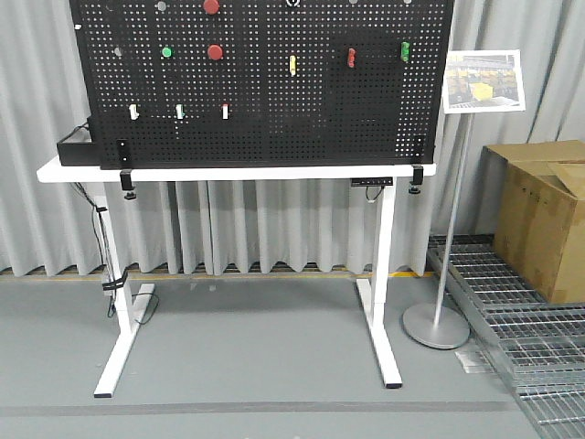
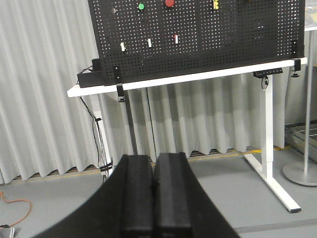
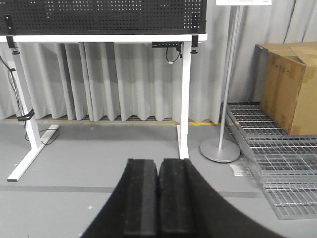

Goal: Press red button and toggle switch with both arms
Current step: 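Drive the base forward toward the black pegboard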

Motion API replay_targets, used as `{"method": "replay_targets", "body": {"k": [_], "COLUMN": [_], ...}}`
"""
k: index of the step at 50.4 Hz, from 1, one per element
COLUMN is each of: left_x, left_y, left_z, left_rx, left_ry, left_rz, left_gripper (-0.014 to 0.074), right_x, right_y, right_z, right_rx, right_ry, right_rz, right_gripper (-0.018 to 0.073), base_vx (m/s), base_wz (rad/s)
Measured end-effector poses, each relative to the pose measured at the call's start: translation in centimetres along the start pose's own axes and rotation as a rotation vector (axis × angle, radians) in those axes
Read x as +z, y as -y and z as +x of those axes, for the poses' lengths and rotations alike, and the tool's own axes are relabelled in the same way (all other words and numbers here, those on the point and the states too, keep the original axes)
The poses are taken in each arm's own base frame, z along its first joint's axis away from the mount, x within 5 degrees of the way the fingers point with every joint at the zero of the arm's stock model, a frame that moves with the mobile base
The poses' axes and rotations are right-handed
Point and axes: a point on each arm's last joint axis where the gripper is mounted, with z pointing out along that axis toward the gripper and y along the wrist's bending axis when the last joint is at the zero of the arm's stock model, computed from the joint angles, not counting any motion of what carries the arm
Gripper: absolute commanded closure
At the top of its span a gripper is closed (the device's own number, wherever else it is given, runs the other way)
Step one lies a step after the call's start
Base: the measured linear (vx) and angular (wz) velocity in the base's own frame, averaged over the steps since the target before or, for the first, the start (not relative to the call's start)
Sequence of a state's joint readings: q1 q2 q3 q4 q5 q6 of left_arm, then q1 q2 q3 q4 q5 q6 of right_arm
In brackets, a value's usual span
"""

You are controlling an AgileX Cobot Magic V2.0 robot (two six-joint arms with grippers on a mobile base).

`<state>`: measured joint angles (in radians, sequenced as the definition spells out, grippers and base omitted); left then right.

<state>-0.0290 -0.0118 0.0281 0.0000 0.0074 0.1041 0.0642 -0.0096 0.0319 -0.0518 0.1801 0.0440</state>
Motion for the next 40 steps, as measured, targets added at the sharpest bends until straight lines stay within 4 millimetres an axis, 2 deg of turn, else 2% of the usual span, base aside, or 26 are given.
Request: {"method": "replay_targets", "body": {"k": [25,40], "left_x": [0.0,0.0], "left_y": [0.0,0.0], "left_z": [0.0,0.0], "left_rx": [0.0,0.0], "left_ry": [0.0,0.0], "left_rz": [0.0,0.0], "left_gripper": [0.0594,0.0594], "right_x": [0.0,0.0], "right_y": [0.0,0.0], "right_z": [0.01,0.0], "right_rx": [0.0,0.0], "right_ry": [-0.001,0.0], "right_rz": [0.0,0.0], "right_gripper": [0.0563,0.0563], "base_vx": [0.02,0.16], "base_wz": [-0.04,-0.03]}}
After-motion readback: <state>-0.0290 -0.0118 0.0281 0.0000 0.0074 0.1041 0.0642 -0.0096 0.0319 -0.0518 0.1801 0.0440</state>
